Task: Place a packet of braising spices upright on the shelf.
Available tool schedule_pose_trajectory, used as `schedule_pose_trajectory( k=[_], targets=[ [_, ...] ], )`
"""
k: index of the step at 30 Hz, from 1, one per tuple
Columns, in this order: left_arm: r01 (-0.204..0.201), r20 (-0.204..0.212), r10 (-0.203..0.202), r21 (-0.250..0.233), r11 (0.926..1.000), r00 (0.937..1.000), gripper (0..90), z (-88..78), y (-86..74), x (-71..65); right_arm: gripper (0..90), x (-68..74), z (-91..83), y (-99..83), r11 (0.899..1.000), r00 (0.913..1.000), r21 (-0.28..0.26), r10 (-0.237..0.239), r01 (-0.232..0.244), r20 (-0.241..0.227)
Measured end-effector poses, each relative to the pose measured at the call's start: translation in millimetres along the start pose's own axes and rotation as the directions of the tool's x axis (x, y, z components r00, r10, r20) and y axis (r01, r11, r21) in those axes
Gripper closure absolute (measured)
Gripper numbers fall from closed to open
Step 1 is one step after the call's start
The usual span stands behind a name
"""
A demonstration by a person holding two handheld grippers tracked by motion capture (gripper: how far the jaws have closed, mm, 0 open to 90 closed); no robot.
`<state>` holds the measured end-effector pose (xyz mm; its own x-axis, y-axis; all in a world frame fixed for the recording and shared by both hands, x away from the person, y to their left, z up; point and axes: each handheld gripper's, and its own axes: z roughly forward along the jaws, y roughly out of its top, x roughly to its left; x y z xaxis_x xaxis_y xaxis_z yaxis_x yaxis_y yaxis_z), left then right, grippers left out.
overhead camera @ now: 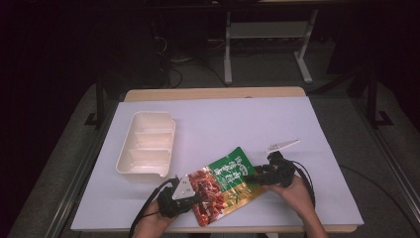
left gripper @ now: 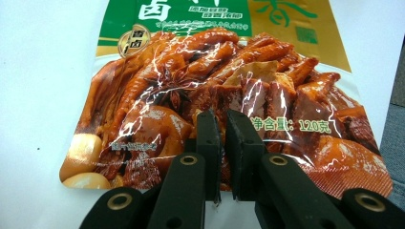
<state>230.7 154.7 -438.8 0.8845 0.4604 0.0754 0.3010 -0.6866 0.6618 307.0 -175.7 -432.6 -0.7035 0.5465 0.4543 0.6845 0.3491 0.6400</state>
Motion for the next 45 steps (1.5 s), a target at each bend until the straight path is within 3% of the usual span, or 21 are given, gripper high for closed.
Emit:
schedule_pose_trajectory(
  k=[8, 13, 18, 23, 26, 34, 38, 45],
  targets=[
    [0.003, -0.002, -0.003, -0.001, 1.0, 1.0, 84.0, 0.6, 0.3, -0.3, 44.0, -1.0, -10.5, -23.5, 0.999, 0.9988, 0.002, 0.048, -0.048, 0.0],
    [0.003, -0.005, -0.003, 0.0, 1.0, 1.0, 84.0, 0.6, 0.4, -0.7, 45.0, -1.7, -17.2, -38.1, 0.999, 0.9987, 0.012, 0.051, -0.051, -0.007],
    [0.003, -0.008, -0.003, 0.002, 1.0, 1.0, 84.0, 0.6, 0.7, -0.9, 47.9, 8.7, -26.4, -58.2, 0.998, 0.9969, 0.009, 0.063, -0.063, -0.047],
    [0.005, -0.017, -0.005, 0.001, 1.0, 0.9998, 84.0, 0.8, 0.8, -2.7, 48.8, 20.6, -22.3, -58.4, 0.998, 0.9972, -0.018, 0.051, -0.052, -0.054],
    [0.007, -0.012, -0.007, 0.005, 1.0, 0.9999, 84.0, 0.2, 0.6, -2.7, 50.5, 28.0, -13.4, -56.4, 0.998, 0.9982, -0.009, 0.06, -0.06, -0.006],
    [0.01, 0.0, -0.01, 0.006, 0.9999, 1.0, 83.7, -0.7, -0.1, -4.5, 56.3, 37.8, 2.6, -50.5, 0.993, 0.9908, -0.09, 0.083, -0.073, 0.107],
    [0.009, 0.006, -0.009, 0.003, 1.0, 0.9999, 83.2, -0.9, -0.2, -5.4, 59.3, 40.0, 11.3, -47.4, 0.989, 0.9832, -0.116, 0.107, -0.09, 0.148],
    [0.014, 0.006, -0.014, -0.002, 0.9999, 0.9999, 82.5, -0.8, -0.8, -6.2, 68.2, 46.6, 17.8, -45.6, 0.992, 0.9782, -0.112, 0.084, -0.063, 0.19]
  ],
)
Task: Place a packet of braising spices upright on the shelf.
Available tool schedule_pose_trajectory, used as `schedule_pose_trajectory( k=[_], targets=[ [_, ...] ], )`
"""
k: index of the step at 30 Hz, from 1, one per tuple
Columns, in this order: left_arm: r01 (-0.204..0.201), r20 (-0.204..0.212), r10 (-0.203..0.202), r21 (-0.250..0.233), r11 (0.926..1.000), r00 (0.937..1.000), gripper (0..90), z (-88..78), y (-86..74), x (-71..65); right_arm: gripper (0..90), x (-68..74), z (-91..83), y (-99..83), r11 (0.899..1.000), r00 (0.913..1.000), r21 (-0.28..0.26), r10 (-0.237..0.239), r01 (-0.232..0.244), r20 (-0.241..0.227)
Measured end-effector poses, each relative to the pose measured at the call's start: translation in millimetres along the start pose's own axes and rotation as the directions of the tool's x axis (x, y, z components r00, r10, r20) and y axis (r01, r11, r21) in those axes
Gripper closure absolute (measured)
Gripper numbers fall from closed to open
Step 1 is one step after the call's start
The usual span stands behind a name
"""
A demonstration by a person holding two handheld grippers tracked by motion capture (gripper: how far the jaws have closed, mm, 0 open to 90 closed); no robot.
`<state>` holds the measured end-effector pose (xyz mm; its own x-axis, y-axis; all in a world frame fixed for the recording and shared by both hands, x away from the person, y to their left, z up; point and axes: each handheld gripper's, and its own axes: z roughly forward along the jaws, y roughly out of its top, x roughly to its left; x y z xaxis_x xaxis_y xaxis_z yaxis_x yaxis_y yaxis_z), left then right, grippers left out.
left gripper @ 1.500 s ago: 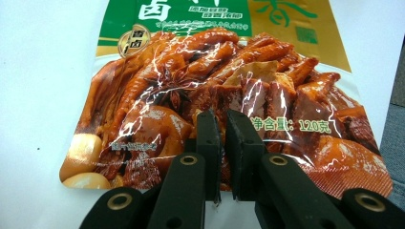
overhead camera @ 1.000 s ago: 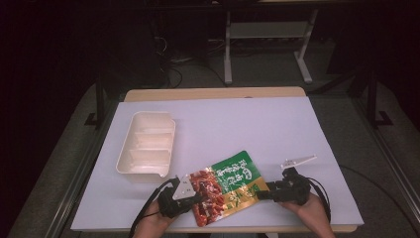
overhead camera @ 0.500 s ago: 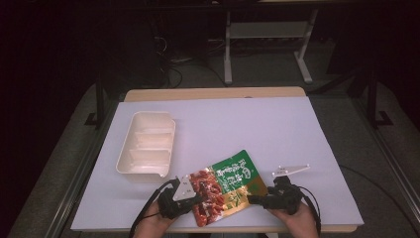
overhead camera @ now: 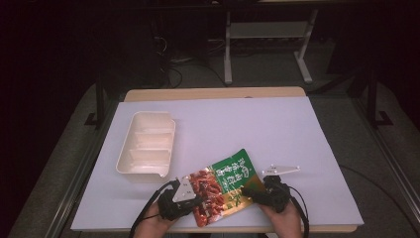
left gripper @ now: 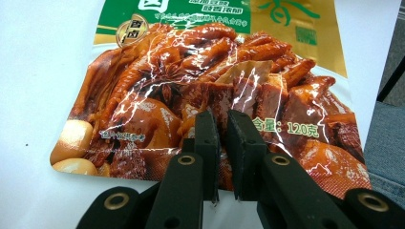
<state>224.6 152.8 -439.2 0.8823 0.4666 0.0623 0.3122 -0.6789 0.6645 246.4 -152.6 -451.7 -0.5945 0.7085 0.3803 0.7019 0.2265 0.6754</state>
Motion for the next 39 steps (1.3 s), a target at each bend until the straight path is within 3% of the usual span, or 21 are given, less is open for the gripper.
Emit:
schedule_pose_trajectory(
  k=[1, 4, 6, 10, 14, 20, 22, 27, 31, 32, 36, 39],
  targets=[
    [-0.004, -0.004, 0.004, 0.0, 1.0, 1.0, 81.9, 0.0, 0.0, -0.1, 74.1, -2.2, -0.7, -1.4, 1.0, 0.9999, -0.015, 0.014, -0.014, -0.006],
    [-0.001, -0.005, 0.001, -0.002, 1.0, 1.0, 81.4, 0.0, -0.3, -0.4, 75.2, -5.7, -1.4, -2.2, 0.998, 0.9984, -0.026, 0.048, -0.049, -0.031],
    [-0.003, -0.005, 0.003, -0.001, 1.0, 1.0, 81.4, -0.1, -0.4, -0.3, 75.3, -6.3, -1.3, -2.2, 0.998, 0.9981, -0.028, 0.049, -0.05, -0.037],
    [-0.001, -0.006, 0.001, -0.001, 1.0, 1.0, 78.4, -0.2, -0.6, 0.9, 85.3, -4.1, -0.2, 2.3, 0.998, 0.9984, -0.042, 0.036, -0.038, -0.043],
    [-0.001, -0.004, 0.001, -0.005, 1.0, 1.0, 77.5, -0.2, -1.3, 0.8, 85.3, -5.4, 1.4, 5.0, 0.996, 0.9966, -0.064, 0.061, -0.065, -0.055],
    [-0.001, -0.003, 0.001, -0.005, 1.0, 1.0, 76.0, -0.3, -1.3, 0.9, 87.8, -5.2, 3.2, 7.6, 0.997, 0.9975, -0.058, 0.051, -0.054, -0.049],
    [0.011, 0.003, -0.011, 0.001, 0.9999, 0.9999, 70.7, -0.3, -0.9, 1.7, 89.6, -5.3, 1.8, 10.4, 0.996, 0.9969, -0.072, 0.05, -0.054, -0.062],
    [0.006, -0.002, -0.006, 0.008, 0.9999, 1.0, 62.9, -1.6, 0.1, 1.6, 90.0, -4.0, -3.4, 22.0, 0.995, 0.9966, -0.095, 0.026, -0.033, -0.078],
    [0.009, -0.009, -0.009, -0.017, 0.9998, 0.9999, 61.0, -6.6, 0.5, 3.3, 90.0, -2.5, -7.9, 31.4, 0.993, 0.996, -0.116, 0.007, -0.017, -0.089],
    [0.012, -0.011, -0.012, -0.029, 0.9995, 0.9999, 59.8, -8.8, 0.8, 3.6, 90.0, -0.4, -12.7, 40.7, 0.992, 0.9954, -0.125, -0.025, 0.013, -0.092],
    [0.01, -0.026, -0.011, -0.063, 0.998, 0.9996, 57.7, -17.3, 2.0, 4.0, 90.0, 5.6, -19.9, 54.7, 0.99, 0.9939, -0.138, -0.056, 0.042, -0.095],
    [0.014, -0.031, -0.017, -0.093, 0.9956, 0.9994, 56.3, -23.7, 1.5, 3.7, 90.0, 15.1, -28.0, 73.4, 0.983, 0.9885, -0.146, -0.123, 0.11, -0.088]
  ],
)
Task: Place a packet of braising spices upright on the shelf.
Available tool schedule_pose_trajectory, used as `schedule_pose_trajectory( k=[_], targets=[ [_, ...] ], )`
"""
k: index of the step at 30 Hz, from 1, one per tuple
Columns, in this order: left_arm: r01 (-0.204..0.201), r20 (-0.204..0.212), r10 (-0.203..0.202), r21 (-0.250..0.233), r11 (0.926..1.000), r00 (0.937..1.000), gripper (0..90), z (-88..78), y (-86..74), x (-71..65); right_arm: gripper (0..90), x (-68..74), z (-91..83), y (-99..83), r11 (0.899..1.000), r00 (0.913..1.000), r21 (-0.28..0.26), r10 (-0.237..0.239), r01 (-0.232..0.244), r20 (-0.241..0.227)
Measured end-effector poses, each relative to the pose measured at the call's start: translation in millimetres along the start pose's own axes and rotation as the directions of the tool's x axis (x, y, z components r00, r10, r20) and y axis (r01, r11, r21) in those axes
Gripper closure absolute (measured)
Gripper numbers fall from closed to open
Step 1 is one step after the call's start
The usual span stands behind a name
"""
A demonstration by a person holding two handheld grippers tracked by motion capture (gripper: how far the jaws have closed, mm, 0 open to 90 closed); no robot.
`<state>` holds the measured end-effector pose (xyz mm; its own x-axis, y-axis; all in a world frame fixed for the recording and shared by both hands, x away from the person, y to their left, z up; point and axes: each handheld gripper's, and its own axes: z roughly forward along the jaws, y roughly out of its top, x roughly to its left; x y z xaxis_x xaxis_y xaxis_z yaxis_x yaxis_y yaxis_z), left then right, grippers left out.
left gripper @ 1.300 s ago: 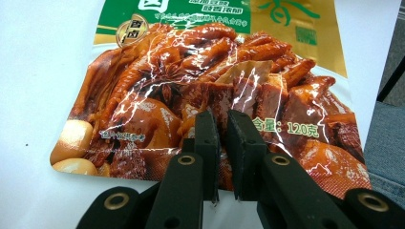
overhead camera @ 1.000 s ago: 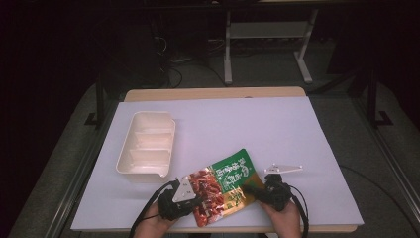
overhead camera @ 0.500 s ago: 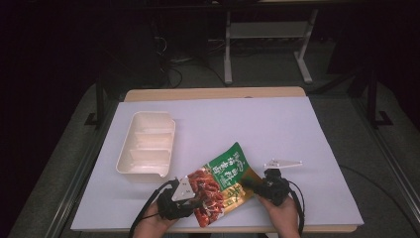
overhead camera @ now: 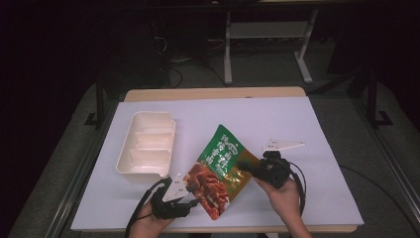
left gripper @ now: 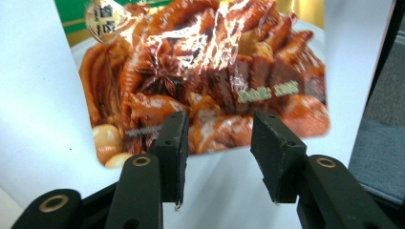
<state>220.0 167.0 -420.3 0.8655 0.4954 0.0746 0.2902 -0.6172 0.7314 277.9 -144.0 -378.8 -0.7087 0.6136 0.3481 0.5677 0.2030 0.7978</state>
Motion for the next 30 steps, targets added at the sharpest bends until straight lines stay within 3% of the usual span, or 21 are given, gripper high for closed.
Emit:
schedule_pose_trajectory(
  k=[8, 20, 30],
  targets=[
    [0.014, 0.001, -0.013, -0.037, 0.9992, 0.9999, 50.2, -9.1, -4.5, -1.9, 90.0, 10.2, -2.7, 27.0, 0.997, 0.9968, -0.004, -0.078, 0.078, -0.013],
    [0.045, -0.002, -0.046, -0.075, 0.9962, 0.999, 42.1, -24.7, -16.2, 0.5, 90.0, 14.0, -5.7, 47.5, 0.989, 0.9892, 0.021, -0.145, 0.146, -0.023],
    [0.035, 0.003, -0.034, -0.078, 0.9963, 0.9994, 39.5, -36.5, -27.9, -0.6, 90.0, 18.6, -6.7, 67.2, 0.977, 0.9776, 0.043, -0.209, 0.21, -0.025]
  ],
)
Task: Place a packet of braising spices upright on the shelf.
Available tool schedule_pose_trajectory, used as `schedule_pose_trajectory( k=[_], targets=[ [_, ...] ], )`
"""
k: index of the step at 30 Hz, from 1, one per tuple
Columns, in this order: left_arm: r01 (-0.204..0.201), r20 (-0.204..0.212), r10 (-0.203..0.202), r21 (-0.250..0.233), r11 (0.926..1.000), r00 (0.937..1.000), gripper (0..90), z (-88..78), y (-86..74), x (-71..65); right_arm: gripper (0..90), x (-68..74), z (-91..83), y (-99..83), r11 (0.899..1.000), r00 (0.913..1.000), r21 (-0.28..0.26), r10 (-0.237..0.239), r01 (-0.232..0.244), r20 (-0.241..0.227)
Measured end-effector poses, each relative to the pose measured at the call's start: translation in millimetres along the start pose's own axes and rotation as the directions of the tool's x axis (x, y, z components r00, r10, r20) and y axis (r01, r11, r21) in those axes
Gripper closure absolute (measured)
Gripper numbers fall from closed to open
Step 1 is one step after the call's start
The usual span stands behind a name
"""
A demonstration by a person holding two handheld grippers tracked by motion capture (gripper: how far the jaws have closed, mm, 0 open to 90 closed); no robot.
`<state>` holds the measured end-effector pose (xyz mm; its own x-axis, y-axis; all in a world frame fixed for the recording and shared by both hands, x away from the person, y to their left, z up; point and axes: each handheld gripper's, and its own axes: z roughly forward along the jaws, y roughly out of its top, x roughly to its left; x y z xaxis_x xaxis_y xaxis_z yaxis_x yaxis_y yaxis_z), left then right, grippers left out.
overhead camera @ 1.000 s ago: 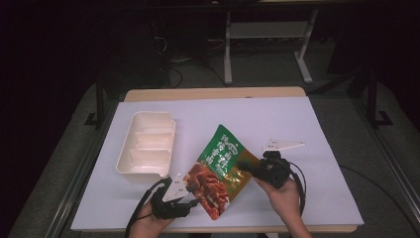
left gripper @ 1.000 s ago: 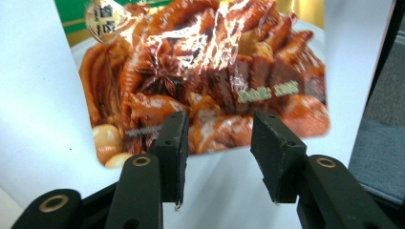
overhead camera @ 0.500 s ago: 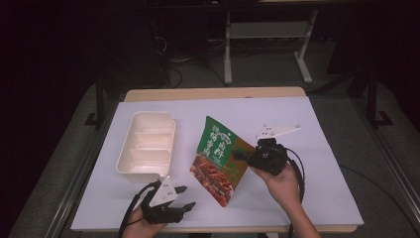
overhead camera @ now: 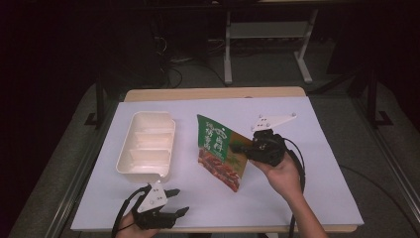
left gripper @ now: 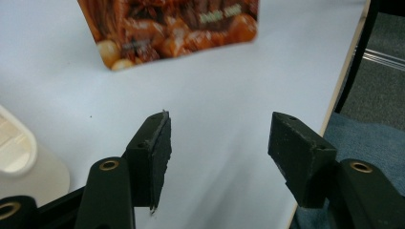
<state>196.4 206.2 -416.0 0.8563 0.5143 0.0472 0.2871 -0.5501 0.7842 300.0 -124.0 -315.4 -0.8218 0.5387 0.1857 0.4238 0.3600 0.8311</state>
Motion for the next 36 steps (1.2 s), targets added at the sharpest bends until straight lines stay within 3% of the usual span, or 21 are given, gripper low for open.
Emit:
schedule_pose_trajectory(
  k=[15, 34, 36],
  targets=[
    [0.006, 0.005, -0.006, -0.017, 0.9998, 1.0, 35.0, -3.8, -9.5, 0.0, 90.0, -2.9, 1.7, 37.2, 0.998, 0.9979, 0.006, -0.064, 0.064, -0.013],
    [0.005, 0.012, -0.004, -0.046, 0.9989, 0.9999, 30.3, -5.8, -11.7, -0.4, 90.0, 8.6, 34.4, 83.6, 0.987, 0.9847, 0.017, -0.155, 0.157, -0.079],
    [-0.008, 0.011, 0.009, -0.043, 0.999, 0.9999, 30.3, -6.4, -11.8, 0.0, 90.0, 11.7, 37.1, 88.4, 0.99, 0.9863, 0.016, -0.138, 0.14, -0.091]
  ],
)
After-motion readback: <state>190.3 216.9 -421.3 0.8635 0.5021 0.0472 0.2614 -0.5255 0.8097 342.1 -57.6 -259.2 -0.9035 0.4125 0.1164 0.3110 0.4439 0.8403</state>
